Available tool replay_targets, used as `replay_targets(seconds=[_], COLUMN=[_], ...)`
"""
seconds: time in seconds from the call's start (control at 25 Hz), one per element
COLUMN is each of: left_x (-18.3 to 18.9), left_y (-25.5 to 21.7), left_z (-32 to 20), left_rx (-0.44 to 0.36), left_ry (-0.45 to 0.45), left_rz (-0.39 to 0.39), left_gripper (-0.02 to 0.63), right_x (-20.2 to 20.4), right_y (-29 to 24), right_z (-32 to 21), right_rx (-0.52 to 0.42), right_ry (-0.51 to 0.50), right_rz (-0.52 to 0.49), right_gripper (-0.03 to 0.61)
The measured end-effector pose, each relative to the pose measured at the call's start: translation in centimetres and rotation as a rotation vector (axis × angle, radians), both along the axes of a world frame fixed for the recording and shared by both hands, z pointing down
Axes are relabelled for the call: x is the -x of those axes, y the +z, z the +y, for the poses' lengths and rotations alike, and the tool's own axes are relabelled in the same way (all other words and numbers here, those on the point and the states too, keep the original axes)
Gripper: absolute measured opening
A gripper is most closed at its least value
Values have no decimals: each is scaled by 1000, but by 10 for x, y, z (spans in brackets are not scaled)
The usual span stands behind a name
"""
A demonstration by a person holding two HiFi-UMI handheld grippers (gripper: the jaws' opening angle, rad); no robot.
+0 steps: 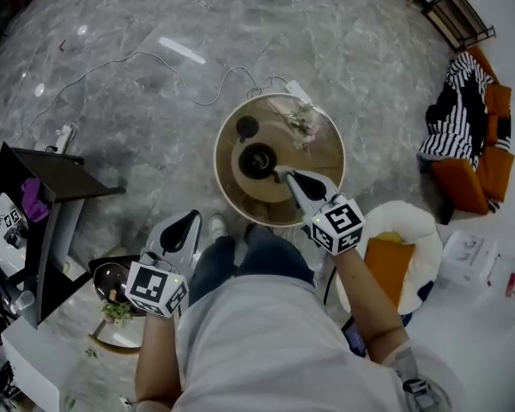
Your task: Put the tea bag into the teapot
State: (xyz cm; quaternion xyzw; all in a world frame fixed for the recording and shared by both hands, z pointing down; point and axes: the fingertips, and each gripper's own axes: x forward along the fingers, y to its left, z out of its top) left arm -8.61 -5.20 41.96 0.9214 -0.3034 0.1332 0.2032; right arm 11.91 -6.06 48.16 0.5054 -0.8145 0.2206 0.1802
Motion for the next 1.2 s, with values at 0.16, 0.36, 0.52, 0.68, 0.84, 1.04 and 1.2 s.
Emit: replay_targets(seconds=[0.16,0.36,0.52,0.68,0.84,1.04,1.2], left_x=[-2,1,4,2,-2,4,7], left_y=[14,34,53,63,73,85,90], left_z=[-1,2,10,16,26,38,40], left_rx=[43,120,152,187,217,253,271], left_ry=[-90,-224,-290,-360,-403,-447,-479], left_rz=[-26,-31,-48,-57,-77,-94,-90], left_gripper=[8,9,9,9,9,9,9], right_x=[-10,-15,-12,-8,-6,0,6], right_y=[43,99,145,187,222,253,275], right_z=[-18,-33,-41,-47,-54,-59,-63], right_rx=[57,131,186,227,253,282,289], right_ry=[-86,-198,-281,-361,-424,-471,-514], right_rz=[10,30,74,125,176,216,256], right_gripper=[5,5,5,5,5,5,5])
